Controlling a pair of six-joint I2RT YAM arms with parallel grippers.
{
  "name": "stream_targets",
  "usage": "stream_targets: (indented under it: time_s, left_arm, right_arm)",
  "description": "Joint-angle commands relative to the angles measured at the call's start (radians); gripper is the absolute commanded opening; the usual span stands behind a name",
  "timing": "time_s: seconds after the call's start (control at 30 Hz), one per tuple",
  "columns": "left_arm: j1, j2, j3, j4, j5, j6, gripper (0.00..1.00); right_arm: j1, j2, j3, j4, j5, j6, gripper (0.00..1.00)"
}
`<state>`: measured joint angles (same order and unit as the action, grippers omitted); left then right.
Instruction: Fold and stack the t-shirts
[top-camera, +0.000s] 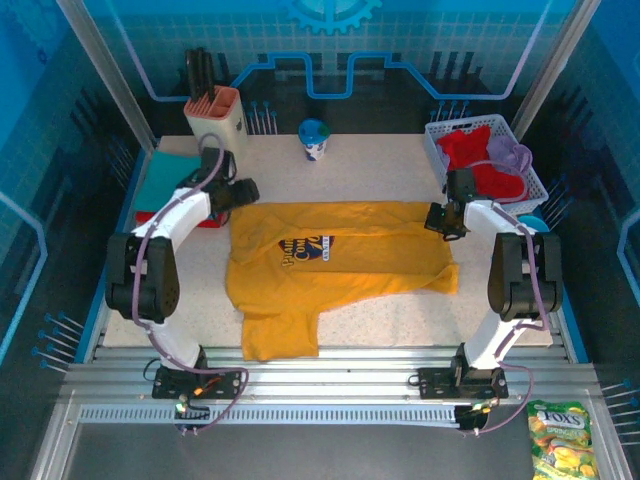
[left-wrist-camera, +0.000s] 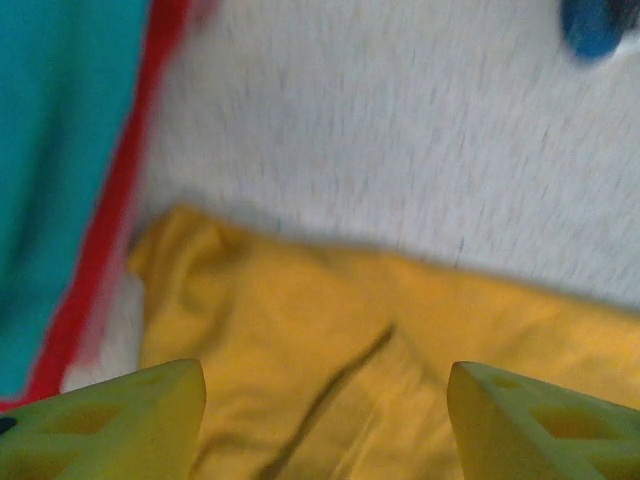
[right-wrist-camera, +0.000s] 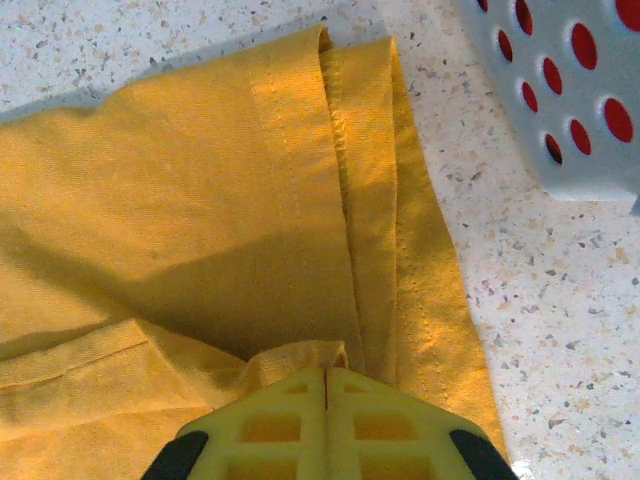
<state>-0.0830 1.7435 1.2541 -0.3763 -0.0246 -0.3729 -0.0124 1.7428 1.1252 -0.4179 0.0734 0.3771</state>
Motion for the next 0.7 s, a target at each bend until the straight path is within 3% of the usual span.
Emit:
stream_targets:
  time_s: [0.0, 0.1, 0.5, 0.67]
  left_arm:
    - [-0.04, -0.035, -0.052, -0.005, 0.061, -0.048, 0.65]
    - [-0.058, 0.01, -0.064, 0.024, 0.108, -0.064, 0.63]
    - [-0.111, 0.185, 0.051, 0.089, -0.016, 0.036, 0.5]
    - [-0.12, 0.233, 0.087, 0.094, -0.012, 0.047, 0.47]
  right_arm:
    - [0.0, -0.019, -0.002, -0.001, -0.013, -0.002, 0.0]
    - [0.001, -0.016, -0.004, 0.001, -0.016, -0.001, 0.0]
    - [-0.001, -0.016, -0.01, 0.004, -0.014, -0.007, 0.0]
    - [0.0, -0.014, -0.011, 0.004, -0.013, -0.008, 0.0]
